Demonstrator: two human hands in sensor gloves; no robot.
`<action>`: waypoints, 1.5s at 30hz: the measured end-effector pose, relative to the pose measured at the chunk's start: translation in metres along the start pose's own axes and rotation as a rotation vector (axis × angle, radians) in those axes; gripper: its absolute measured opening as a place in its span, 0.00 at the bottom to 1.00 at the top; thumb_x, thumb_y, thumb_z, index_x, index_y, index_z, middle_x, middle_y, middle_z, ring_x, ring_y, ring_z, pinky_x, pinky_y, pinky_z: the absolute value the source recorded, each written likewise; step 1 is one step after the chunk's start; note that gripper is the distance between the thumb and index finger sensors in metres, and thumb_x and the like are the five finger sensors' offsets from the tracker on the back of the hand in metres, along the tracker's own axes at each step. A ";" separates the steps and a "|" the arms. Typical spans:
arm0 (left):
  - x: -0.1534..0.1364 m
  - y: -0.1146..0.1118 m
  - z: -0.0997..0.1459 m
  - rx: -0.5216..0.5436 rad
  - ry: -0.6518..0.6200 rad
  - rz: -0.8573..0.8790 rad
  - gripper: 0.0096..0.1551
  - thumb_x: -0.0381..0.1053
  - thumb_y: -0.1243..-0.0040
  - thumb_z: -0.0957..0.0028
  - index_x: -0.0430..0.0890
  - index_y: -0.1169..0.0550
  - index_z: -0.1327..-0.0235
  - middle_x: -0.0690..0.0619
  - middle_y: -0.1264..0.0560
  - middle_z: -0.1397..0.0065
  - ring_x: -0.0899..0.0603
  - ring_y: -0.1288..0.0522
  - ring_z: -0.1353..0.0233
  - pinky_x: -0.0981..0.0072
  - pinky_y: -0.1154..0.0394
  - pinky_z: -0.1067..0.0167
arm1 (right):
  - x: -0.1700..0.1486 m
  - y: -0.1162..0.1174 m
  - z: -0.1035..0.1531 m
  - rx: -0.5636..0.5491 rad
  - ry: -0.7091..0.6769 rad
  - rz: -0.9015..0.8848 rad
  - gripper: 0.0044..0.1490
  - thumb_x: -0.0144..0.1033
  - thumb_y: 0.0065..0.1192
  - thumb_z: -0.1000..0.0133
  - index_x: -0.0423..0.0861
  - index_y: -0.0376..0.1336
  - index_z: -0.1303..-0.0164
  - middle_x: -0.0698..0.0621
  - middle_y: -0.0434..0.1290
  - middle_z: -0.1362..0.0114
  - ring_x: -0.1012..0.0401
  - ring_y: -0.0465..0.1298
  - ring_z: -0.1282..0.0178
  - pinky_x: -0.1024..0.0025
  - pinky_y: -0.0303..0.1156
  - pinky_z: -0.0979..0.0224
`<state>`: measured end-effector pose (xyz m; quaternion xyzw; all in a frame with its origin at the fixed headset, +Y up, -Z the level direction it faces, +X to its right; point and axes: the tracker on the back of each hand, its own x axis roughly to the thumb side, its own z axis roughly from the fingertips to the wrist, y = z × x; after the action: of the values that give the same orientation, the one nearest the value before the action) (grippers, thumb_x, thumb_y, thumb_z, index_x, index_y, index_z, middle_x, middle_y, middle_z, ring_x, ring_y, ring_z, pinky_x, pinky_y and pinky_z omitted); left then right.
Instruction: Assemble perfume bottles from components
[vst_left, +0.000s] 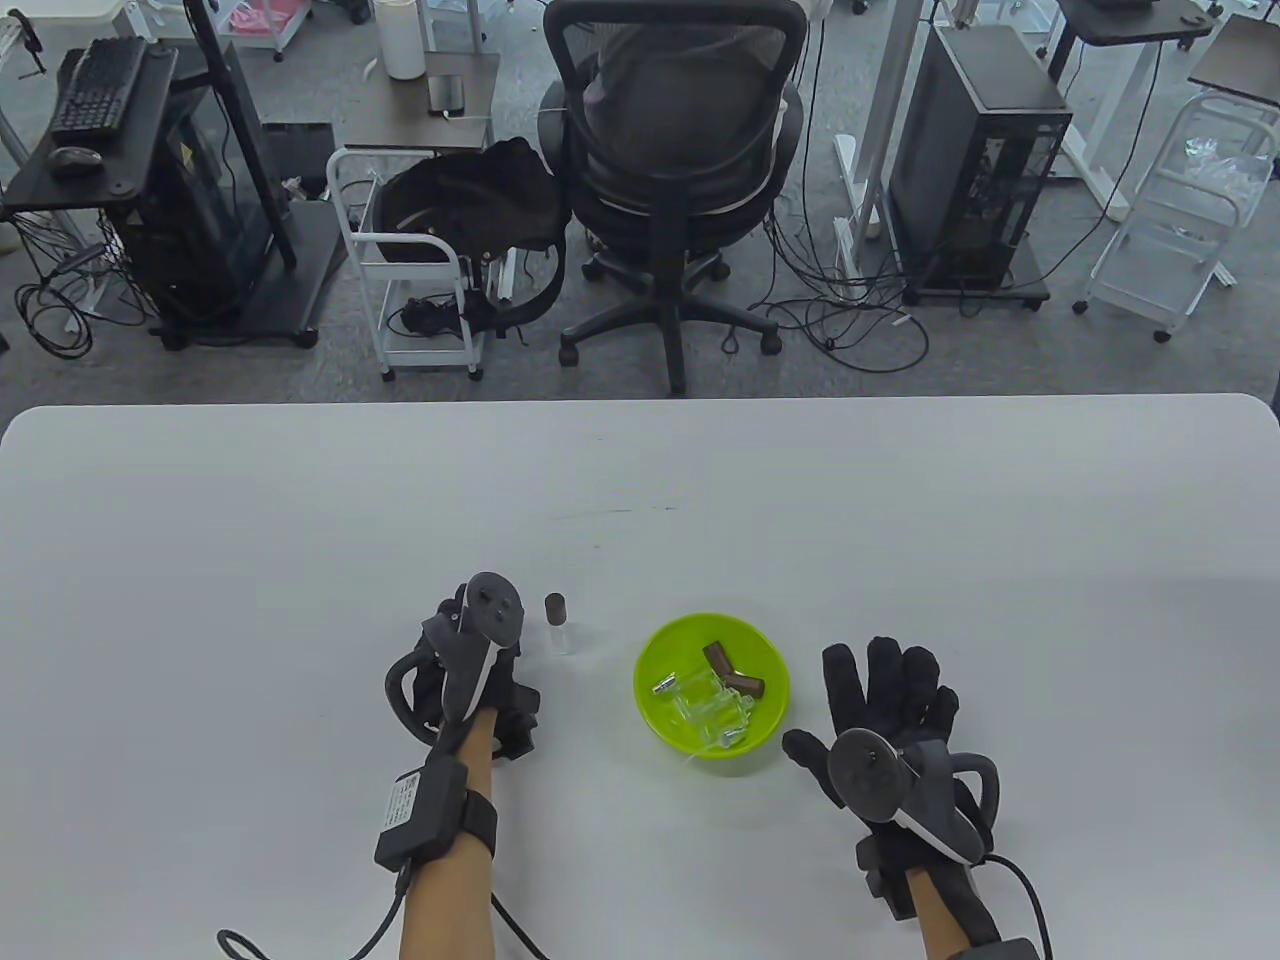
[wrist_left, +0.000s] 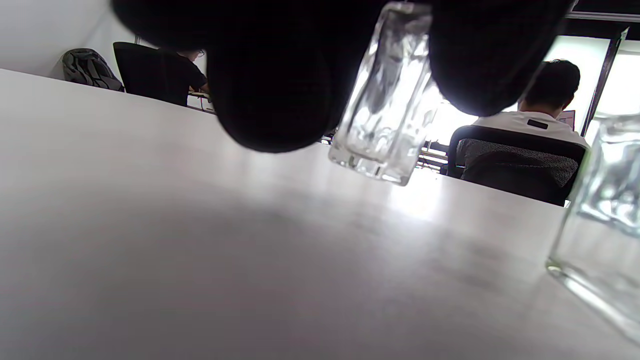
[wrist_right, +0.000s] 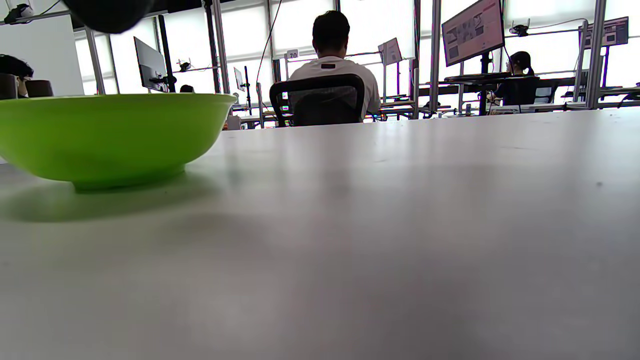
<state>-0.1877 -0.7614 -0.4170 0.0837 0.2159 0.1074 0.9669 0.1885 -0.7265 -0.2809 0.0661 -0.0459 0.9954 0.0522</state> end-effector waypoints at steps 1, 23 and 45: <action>0.000 -0.001 0.000 -0.008 0.003 -0.009 0.35 0.69 0.37 0.52 0.46 0.20 0.44 0.52 0.17 0.43 0.48 0.13 0.57 0.72 0.19 0.58 | 0.000 0.001 0.000 0.001 0.001 0.000 0.58 0.69 0.44 0.39 0.45 0.34 0.10 0.24 0.34 0.11 0.21 0.40 0.16 0.18 0.44 0.24; -0.014 0.047 0.017 -0.338 -0.022 -0.081 0.54 0.73 0.40 0.52 0.41 0.35 0.20 0.39 0.31 0.23 0.36 0.22 0.35 0.56 0.25 0.38 | 0.000 0.005 -0.002 0.014 0.001 0.019 0.58 0.69 0.43 0.39 0.45 0.34 0.10 0.25 0.35 0.11 0.21 0.39 0.15 0.18 0.45 0.24; 0.015 0.044 0.132 -0.106 -0.602 -0.204 0.61 0.75 0.41 0.56 0.47 0.45 0.14 0.36 0.46 0.13 0.26 0.41 0.17 0.35 0.41 0.22 | 0.030 -0.002 -0.009 -0.001 0.038 0.162 0.55 0.66 0.43 0.37 0.42 0.40 0.10 0.28 0.49 0.11 0.29 0.58 0.15 0.29 0.58 0.19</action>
<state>-0.1242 -0.7310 -0.2960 0.0392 -0.0783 -0.0085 0.9961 0.1583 -0.7208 -0.2852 0.0431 -0.0506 0.9974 -0.0278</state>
